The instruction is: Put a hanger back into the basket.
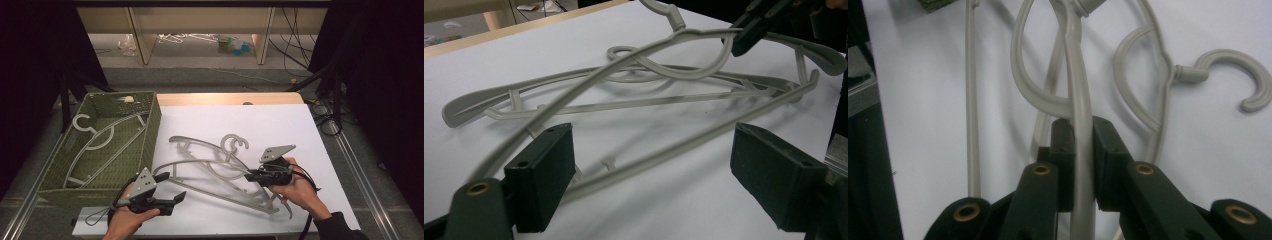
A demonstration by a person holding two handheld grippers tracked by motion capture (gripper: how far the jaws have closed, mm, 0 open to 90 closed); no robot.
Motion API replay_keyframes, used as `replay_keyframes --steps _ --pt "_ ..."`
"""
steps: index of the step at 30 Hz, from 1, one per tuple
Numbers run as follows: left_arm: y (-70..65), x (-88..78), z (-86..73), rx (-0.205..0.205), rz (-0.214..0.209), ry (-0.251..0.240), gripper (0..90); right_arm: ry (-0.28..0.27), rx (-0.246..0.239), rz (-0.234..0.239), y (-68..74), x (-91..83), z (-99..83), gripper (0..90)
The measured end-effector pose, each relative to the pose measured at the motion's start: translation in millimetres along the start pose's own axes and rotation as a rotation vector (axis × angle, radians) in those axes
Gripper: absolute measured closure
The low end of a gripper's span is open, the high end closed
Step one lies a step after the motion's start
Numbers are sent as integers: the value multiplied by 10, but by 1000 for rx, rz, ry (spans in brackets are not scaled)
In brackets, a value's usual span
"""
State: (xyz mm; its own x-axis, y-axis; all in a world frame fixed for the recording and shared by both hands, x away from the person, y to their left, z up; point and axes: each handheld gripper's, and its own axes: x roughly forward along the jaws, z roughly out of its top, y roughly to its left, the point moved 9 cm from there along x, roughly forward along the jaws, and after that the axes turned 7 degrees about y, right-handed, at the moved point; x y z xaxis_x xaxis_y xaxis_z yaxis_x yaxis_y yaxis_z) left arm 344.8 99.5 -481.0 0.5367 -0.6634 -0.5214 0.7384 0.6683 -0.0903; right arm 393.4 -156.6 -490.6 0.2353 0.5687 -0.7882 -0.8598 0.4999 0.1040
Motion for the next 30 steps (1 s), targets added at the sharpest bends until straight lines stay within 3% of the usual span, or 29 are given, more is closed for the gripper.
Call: replay_keyframes --steps 5,8,11,14,19,23,27,30 --pt "-21 52 73 2 -10 -2 177 20 -41 27 106 5 -26 819" --pt "-24 74 181 41 -10 -3 179 27 -60 34 145 8 -27 819" --pt "-19 88 226 34 -14 2 185 30 -70 39 172 14 -27 820" --pt "-46 183 267 63 -35 38 197 34 -94 47 223 26 -21 819" --pt "-118 313 300 75 -68 81 209 42 -117 58 283 24 -17 819" --pt "-174 464 329 108 -115 141 266 40 -154 67 337 11 -10 819" --pt "-203 544 329 116 -131 168 322 35 -167 79 367 7 -6 819" --pt "-237 585 315 150 -147 206 350 30 -183 80 383 5 0 819"
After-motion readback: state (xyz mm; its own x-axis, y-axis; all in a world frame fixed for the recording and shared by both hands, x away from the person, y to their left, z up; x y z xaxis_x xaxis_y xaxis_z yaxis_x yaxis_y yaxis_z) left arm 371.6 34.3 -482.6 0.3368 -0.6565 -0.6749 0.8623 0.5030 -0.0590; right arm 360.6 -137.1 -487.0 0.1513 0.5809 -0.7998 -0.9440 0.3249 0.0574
